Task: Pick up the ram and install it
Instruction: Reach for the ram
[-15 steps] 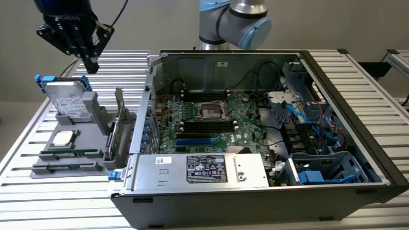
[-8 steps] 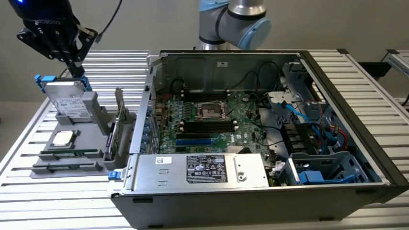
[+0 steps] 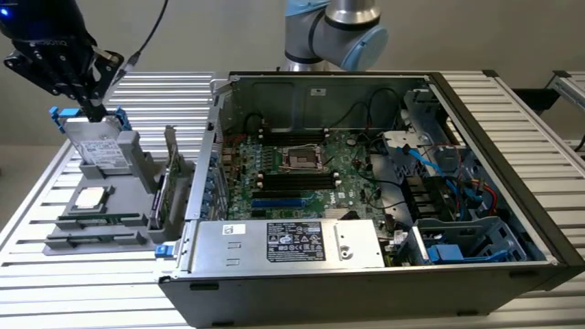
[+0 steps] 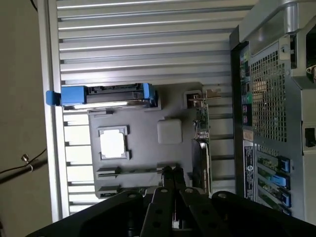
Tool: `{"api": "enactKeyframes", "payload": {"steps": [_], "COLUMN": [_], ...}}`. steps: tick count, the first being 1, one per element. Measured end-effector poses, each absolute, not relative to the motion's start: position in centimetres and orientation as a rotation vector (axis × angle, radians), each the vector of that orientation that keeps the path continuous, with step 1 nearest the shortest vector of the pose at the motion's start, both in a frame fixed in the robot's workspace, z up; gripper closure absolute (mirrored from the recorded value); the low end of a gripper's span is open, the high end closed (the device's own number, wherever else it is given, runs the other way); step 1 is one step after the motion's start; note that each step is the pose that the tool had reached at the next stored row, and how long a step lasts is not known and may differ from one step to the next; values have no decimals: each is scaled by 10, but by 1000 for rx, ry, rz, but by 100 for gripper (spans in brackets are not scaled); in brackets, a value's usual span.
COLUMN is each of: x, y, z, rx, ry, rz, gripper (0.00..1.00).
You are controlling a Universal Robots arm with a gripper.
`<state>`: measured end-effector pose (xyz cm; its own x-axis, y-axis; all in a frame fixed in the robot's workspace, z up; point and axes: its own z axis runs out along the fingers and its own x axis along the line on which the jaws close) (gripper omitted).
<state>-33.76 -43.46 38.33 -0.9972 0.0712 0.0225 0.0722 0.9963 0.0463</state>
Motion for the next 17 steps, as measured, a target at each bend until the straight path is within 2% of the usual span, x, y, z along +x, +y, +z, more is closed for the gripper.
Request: {"api": "enactKeyframes", "payload": {"steps": [17], "x": [-369], "y": [-458], "z": [373], "rx": [-112], "ry": [-3102], "rz": [-68], "gripper": [90]}}
